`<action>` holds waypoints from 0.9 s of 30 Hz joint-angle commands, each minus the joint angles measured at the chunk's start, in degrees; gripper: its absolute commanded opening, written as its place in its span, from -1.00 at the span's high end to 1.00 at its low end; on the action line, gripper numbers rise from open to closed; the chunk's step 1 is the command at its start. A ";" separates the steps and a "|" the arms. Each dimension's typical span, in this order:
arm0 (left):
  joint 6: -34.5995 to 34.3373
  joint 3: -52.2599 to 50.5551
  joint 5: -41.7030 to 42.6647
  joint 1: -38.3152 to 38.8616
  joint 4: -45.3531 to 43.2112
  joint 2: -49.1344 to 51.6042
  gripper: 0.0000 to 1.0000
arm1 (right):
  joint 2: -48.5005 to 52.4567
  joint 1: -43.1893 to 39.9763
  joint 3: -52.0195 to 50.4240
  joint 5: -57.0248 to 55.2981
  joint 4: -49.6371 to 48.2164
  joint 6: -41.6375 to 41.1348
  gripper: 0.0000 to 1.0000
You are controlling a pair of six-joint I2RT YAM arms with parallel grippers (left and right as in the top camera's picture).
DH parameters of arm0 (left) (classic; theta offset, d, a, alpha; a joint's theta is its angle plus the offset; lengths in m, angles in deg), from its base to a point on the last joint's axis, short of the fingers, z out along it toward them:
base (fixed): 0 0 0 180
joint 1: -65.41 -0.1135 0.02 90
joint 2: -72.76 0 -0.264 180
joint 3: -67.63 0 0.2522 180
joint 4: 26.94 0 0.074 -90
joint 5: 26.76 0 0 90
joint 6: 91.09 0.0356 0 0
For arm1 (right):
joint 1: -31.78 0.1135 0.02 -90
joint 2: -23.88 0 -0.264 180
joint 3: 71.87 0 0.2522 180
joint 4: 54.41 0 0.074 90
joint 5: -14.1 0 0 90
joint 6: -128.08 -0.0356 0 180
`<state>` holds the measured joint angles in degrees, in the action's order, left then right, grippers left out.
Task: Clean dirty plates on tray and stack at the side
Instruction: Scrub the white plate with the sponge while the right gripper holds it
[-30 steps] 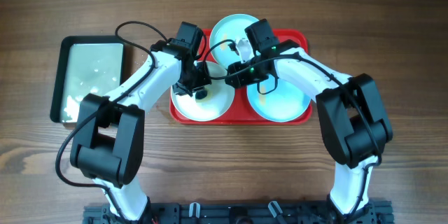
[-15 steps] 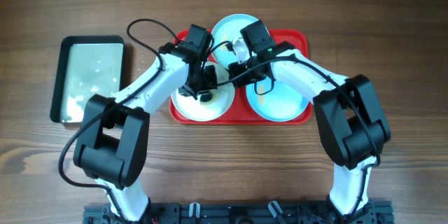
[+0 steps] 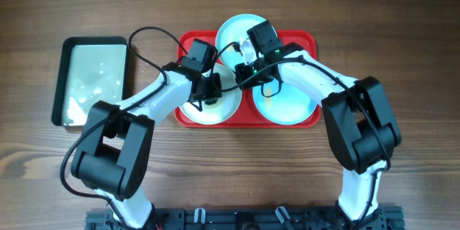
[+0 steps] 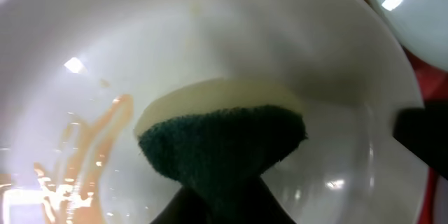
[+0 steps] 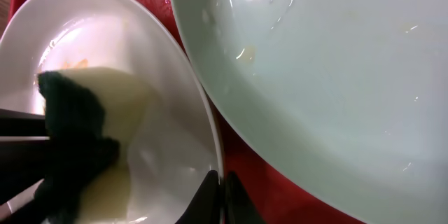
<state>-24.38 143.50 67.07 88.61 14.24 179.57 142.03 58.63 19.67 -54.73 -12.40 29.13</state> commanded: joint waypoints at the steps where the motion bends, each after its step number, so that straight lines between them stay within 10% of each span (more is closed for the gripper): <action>1: 0.59 -3.06 -18.78 -0.22 2.91 2.82 0.92 | 0.57 0.31 0.37 2.49 0.37 -0.02 0.91; 12: 0.59 -1.92 -28.63 -0.22 6.78 0.22 0.92 | 0.57 0.31 0.37 1.75 2.32 1.46 0.92; 20: 0.61 -2.14 9.70 -0.15 4.42 -4.13 0.92 | 0.57 0.31 0.37 1.77 2.25 1.31 0.91; 27: 0.61 -2.21 -4.39 -0.24 5.86 0.15 0.92 | 0.57 0.31 0.37 1.77 2.32 1.29 0.91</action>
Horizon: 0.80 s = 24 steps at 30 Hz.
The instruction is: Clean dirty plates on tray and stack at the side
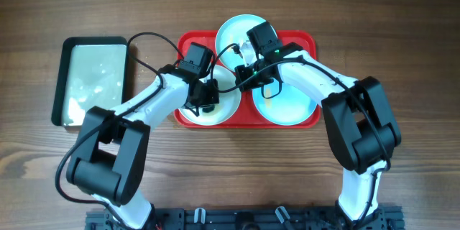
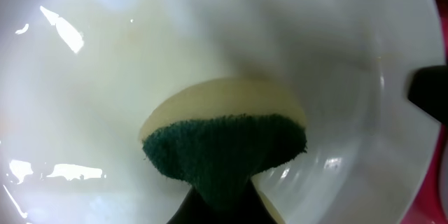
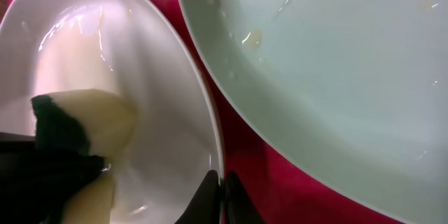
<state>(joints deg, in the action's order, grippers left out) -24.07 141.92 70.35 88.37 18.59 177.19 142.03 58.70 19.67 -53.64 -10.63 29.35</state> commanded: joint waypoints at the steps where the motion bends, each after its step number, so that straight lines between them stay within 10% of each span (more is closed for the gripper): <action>1: 0.28 -0.63 -13.40 0.02 2.69 2.56 0.92 | 0.57 0.24 0.37 0.68 0.55 1.09 0.91; 11: -1.84 0.26 -34.60 -1.95 6.25 -2.38 0.92 | -0.63 0.24 0.39 -0.22 0.76 2.99 0.91; 24: -4.46 0.87 -4.07 -22.91 7.82 -31.12 0.92 | -14.62 0.35 0.39 -9.05 0.83 12.70 0.91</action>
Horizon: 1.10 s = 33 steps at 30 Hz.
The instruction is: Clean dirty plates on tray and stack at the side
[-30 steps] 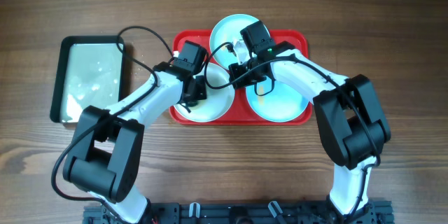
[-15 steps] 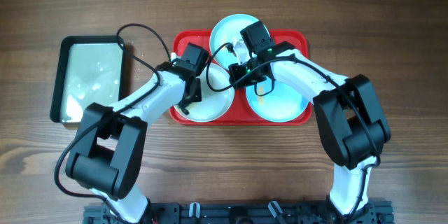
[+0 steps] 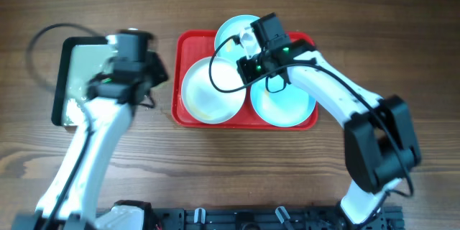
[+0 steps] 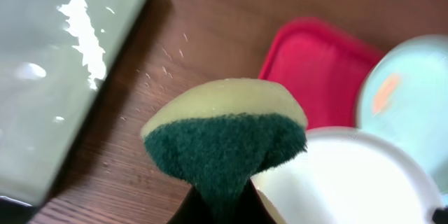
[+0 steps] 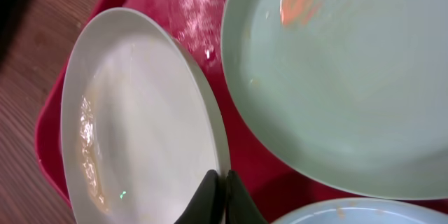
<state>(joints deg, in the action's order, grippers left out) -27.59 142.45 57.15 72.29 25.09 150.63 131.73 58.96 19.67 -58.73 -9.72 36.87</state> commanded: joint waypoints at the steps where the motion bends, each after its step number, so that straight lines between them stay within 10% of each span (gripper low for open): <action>1: -0.92 0.35 9.07 -9.77 2.62 -5.49 0.92 | -5.51 0.48 0.39 -8.44 -0.24 6.84 0.91; 13: -0.68 -0.09 9.27 -25.44 7.93 -5.42 0.92 | -10.69 17.59 0.76 -52.24 -12.20 27.02 0.92; 22: -0.68 -0.09 9.25 -26.05 8.55 -5.42 0.92 | -10.69 31.65 0.76 -76.35 -37.00 66.69 0.92; 33: -0.68 -0.09 9.25 -26.08 8.55 -4.96 0.92 | -10.69 32.81 0.74 -77.00 -37.68 67.71 0.91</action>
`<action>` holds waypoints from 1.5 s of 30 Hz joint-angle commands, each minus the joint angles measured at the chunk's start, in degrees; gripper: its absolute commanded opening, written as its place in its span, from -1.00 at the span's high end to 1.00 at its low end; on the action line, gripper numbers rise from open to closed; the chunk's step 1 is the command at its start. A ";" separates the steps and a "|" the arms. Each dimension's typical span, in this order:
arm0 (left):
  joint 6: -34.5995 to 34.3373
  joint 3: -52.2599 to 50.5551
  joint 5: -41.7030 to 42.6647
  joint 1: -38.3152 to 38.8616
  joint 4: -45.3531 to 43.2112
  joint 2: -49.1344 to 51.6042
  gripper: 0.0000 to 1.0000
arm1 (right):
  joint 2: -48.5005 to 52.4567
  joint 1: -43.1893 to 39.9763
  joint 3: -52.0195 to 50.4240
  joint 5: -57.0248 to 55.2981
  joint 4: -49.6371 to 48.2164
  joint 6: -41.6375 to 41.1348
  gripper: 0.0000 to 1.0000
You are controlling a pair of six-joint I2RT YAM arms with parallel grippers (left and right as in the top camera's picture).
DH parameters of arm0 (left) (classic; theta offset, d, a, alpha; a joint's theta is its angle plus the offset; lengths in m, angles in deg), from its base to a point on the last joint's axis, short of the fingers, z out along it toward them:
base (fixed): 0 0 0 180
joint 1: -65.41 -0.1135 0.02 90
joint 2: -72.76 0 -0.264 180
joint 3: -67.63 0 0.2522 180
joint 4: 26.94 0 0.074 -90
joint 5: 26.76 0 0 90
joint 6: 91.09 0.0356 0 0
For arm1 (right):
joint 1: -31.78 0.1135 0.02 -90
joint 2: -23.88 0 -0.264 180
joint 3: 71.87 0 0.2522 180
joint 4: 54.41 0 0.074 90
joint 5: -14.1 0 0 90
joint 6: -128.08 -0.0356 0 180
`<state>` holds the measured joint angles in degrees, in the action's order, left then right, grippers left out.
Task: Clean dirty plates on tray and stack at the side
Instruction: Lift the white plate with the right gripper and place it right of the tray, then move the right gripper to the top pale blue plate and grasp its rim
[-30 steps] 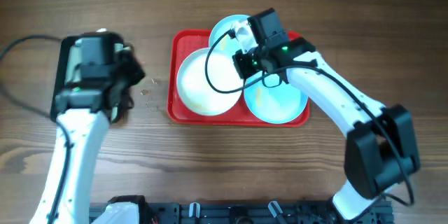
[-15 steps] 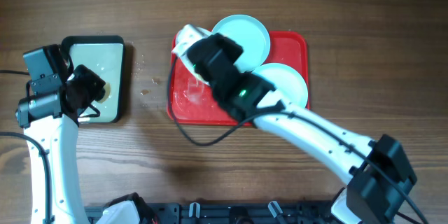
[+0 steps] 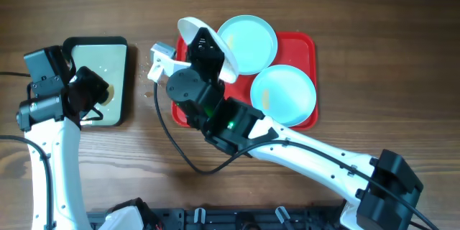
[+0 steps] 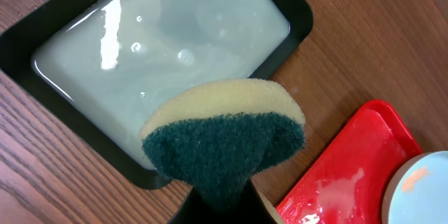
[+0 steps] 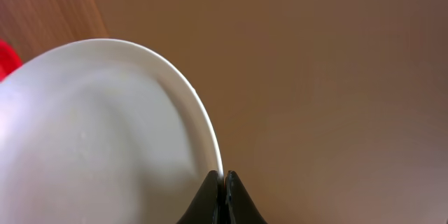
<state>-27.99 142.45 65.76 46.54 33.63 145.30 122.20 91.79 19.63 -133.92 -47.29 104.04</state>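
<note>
My right gripper (image 5: 222,180) is shut on the rim of the white plate (image 5: 105,133) and holds it tilted, high above the left end of the red tray (image 3: 310,43). Two light-blue plates (image 3: 248,43) (image 3: 286,95) lie in the tray; the far one carries an orange smear. At the left, my left gripper (image 4: 222,199) is shut on the yellow and green sponge (image 4: 224,129), held over the near right corner of the black basin (image 4: 161,56) of cloudy water. The overhead view shows that sponge (image 3: 99,95) at the basin's right edge.
The black basin (image 3: 68,47) stands on the wooden table to the left of the tray, with a strip of bare wood between them. Wet streaks show on the tray floor (image 4: 336,182). My raised right arm (image 3: 237,126) hides the tray's left half from above.
My right gripper, then low at the tray with the white plate's rim in it, now holds the plate high and tilted. My left gripper and sponge have moved further left, over the basin.
At first my left gripper held the sponge on the orange-smeared white plate in the tray while my right gripper pinched its rim. Soon the smear was mostly gone. Then the sponge was off the plate, beside the basin. Now the plate is raised.
</note>
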 commanded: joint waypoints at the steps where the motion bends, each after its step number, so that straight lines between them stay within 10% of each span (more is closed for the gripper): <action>1: -0.28 -0.09 0.63 -0.33 -0.02 0.68 0.92 | -1.16 -0.04 0.79 -1.79 -0.11 -0.68 0.92; 7: -0.28 -0.09 0.66 -0.33 0.00 2.49 0.92 | -1.16 -6.82 0.81 11.58 18.05 -35.34 0.92; 15: -0.28 -0.09 0.66 -0.31 0.00 2.49 0.92 | -4.50 -34.21 0.81 60.52 30.82 -71.25 0.92; 20: -0.28 -0.09 0.66 -0.31 0.00 2.49 0.92 | -4.79 -57.16 0.79 83.41 31.58 -73.90 0.92; 27: -0.28 -0.09 0.66 -0.31 -0.02 2.49 0.92 | -3.61 -79.82 -1.88 81.42 33.24 -73.40 0.92; 45: 1.20 -0.09 0.66 -0.31 -0.04 2.49 0.92 | 9.44 -83.97 -2.84 71.78 28.09 -69.70 0.90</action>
<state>-27.88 142.45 65.80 46.54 33.76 147.61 130.95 7.62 16.26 -58.08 -18.94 33.18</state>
